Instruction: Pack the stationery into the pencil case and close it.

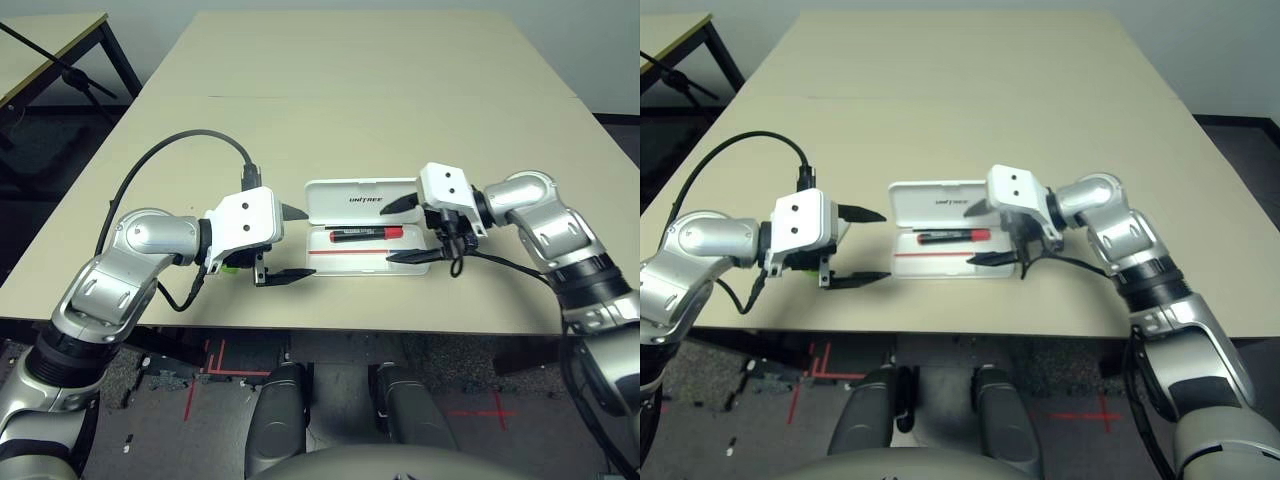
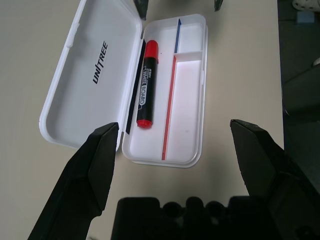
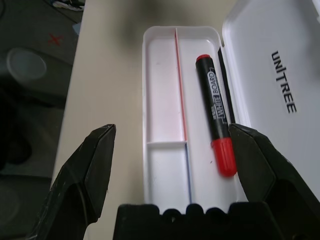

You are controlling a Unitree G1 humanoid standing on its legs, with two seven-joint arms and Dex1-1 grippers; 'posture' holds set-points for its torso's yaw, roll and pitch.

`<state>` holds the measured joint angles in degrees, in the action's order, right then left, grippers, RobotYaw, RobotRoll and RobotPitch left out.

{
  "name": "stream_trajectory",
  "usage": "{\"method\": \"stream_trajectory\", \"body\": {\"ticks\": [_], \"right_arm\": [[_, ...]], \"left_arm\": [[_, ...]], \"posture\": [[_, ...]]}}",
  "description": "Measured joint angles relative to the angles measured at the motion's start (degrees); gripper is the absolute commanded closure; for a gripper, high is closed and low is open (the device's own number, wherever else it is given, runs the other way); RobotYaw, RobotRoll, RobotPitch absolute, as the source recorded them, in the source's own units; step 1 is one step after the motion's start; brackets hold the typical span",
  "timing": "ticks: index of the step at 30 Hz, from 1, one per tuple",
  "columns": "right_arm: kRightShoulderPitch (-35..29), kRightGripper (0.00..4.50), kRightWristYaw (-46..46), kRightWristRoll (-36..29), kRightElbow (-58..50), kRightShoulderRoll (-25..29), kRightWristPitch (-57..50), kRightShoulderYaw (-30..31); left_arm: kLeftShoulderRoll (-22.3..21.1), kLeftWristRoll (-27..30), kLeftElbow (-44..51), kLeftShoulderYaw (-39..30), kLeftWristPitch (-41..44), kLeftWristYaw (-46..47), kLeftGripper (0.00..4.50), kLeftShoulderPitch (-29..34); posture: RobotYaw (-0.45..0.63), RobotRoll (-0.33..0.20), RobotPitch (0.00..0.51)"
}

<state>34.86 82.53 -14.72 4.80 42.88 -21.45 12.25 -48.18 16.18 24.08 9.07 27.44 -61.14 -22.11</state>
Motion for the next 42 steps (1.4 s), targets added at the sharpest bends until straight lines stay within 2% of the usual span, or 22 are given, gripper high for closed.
{"method": "stream_trajectory", "body": {"ticks": [4, 9, 13, 17, 21, 25, 30, 34, 38, 42], "right_arm": [[-3.38, 0.02, 1.94, -7.87, -5.04, 5.69, -10.91, -4.92], [-6.67, 0.02, 2.58, -14.55, -8.14, 9.39, -17.97, -9.96], [-7.55, 0.02, 2.12, -16.83, -9.31, 11.70, -19.92, -12.70], [-8.48, 0.02, 0.62, -17.06, -9.54, 11.84, -19.93, -12.89], [-8.71, 0.02, -0.68, -17.04, -10.45, 11.44, -19.73, -12.77], [-8.71, 0.02, -1.41, -16.58, -10.53, 11.20, -18.80, -11.85], [-8.64, 0.02, -1.66, -15.42, -10.09, 10.95, -17.13, -10.13], [-8.70, 0.02, -1.68, -14.44, -9.68, 10.94, -16.21, -8.83], [-8.72, 0.02, -1.68, -14.16, -9.35, 10.94, -15.75, -8.58], [-8.92, 0.02, -1.68, -14.03, -9.36, 10.93, -15.36, -8.49]], "left_arm": [[0.07, -0.33, -0.24, -0.01, -0.61, 0.26, 0.00, -0.28], [0.22, -0.35, -0.35, -0.17, -1.20, 0.52, 0.00, -2.60], [0.23, 0.03, -0.57, -0.17, -0.86, 0.42, 0.00, -2.49], [-1.22, -0.35, -0.64, -0.02, 0.81, 0.37, 0.00, -2.30], [-4.31, -4.35, -2.47, 0.96, 7.38, 2.99, 0.00, -2.71], [-4.17, -7.91, -5.00, 1.26, 17.47, 8.92, 0.00, -4.22], [0.13, -7.92, -7.04, 0.54, 32.78, 15.20, 0.00, -7.24], [1.51, -7.88, -7.38, 0.26, 43.45, 19.54, 0.00, -8.81], [3.20, -7.52, -8.54, 0.00, 49.24, 23.02, 0.00, -8.88], [6.03, -7.11, -11.00, -0.15, 51.40, 25.76, 0.00, -8.79]], "posture": [[0.06, 0.000, 0.116], [0.04, 0.000, 0.114], [0.03, 0.000, 0.112], [0.03, 0.000, 0.111], [0.03, 0.000, 0.111], [0.03, 0.000, 0.112], [0.04, 0.000, 0.115], [0.03, 0.000, 0.117], [0.03, 0.000, 0.122], [0.03, 0.000, 0.124]]}}
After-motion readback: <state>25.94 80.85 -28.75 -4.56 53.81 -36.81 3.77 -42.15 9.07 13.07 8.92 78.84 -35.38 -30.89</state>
